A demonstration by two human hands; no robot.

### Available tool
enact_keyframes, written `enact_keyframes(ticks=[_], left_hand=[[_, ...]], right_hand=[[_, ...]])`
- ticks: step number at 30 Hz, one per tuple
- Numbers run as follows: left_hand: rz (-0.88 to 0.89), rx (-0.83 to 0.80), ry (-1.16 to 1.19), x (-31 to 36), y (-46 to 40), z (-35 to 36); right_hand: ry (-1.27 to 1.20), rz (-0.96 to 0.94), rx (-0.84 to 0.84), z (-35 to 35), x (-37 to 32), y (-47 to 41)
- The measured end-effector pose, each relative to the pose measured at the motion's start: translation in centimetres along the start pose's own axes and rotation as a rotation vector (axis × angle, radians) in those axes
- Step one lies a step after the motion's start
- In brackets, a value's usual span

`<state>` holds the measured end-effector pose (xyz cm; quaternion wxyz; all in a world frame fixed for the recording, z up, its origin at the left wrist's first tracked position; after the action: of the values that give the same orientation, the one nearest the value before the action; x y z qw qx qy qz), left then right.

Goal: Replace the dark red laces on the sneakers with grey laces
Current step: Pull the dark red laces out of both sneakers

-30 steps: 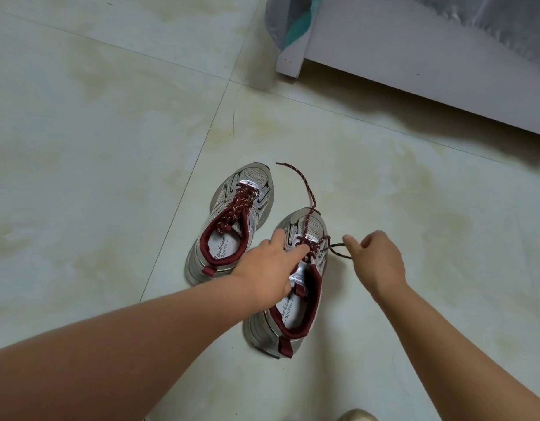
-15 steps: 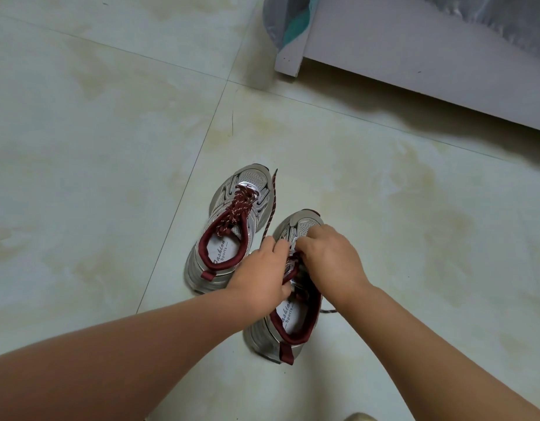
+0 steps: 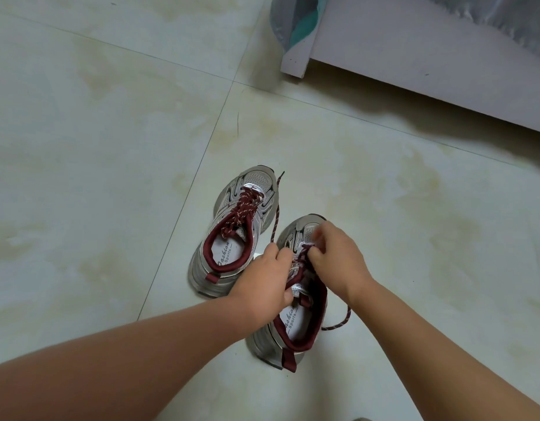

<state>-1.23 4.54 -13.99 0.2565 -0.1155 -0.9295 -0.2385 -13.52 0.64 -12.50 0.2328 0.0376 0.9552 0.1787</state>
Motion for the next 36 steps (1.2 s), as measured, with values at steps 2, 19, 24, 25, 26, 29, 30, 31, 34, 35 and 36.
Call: enact_keyframes(ticks=[2,19,24,25,26,29,30,31,34,35,36], left_hand=[[0.001,-0.005,0.008,-0.1,0.0,0.0],[0.000,0.014,-0.037,0.3,0.2,-0.3],[0.011,0.026,-0.032,0.2,0.3,-0.4],[0.013,0.029,-0.035,0.2,0.3,-0.4],[0.014,0.031,-0.037,0.3,0.4,-0.5],[0.011,0.018,-0.019,0.1,0.5,-0.5],[0.009,0.012,-0.014,0.1,0.5,-0.5],[0.007,0.006,-0.015,0.0,0.5,-0.5],[0.005,-0.011,-0.014,-0.1,0.4,-0.4],[0.005,-0.015,-0.012,-0.1,0.4,-0.4],[0.007,-0.016,-0.012,-0.1,0.4,-0.4]], right_hand=[[0.136,-0.159,-0.044,0.4,-0.6,0.1],[-0.237,0.101,0.049,0.5,-0.6,-0.6],[-0.833,0.426,0.247,-1.7,0.6,-1.5],[-0.818,0.404,0.213,-1.7,0.3,-1.4],[-0.753,0.354,0.169,-1.7,0.0,-1.1],[-0.344,0.166,-0.013,-0.6,-1.1,-0.5],[-0.129,0.108,-0.065,-0.4,-1.3,-0.4],[0.099,0.052,-0.084,-0.3,-1.6,-0.4],[0.473,-0.060,-0.124,-0.1,-2.3,-0.3],[0.487,-0.062,-0.158,-0.1,-2.4,-0.3],[0.486,-0.060,-0.197,0.0,-2.5,-0.3]])
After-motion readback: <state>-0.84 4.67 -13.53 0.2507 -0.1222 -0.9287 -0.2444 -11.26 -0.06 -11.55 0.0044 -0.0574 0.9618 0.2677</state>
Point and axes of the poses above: each hand's wrist, its own y-axis away from the middle knuckle, its own z-axis out of the palm, x = y × z, the point moved 3 cm from there along -y, towards the middle knuckle, and after that the axes turned 2 degrees about y, right-handed, at the moved point
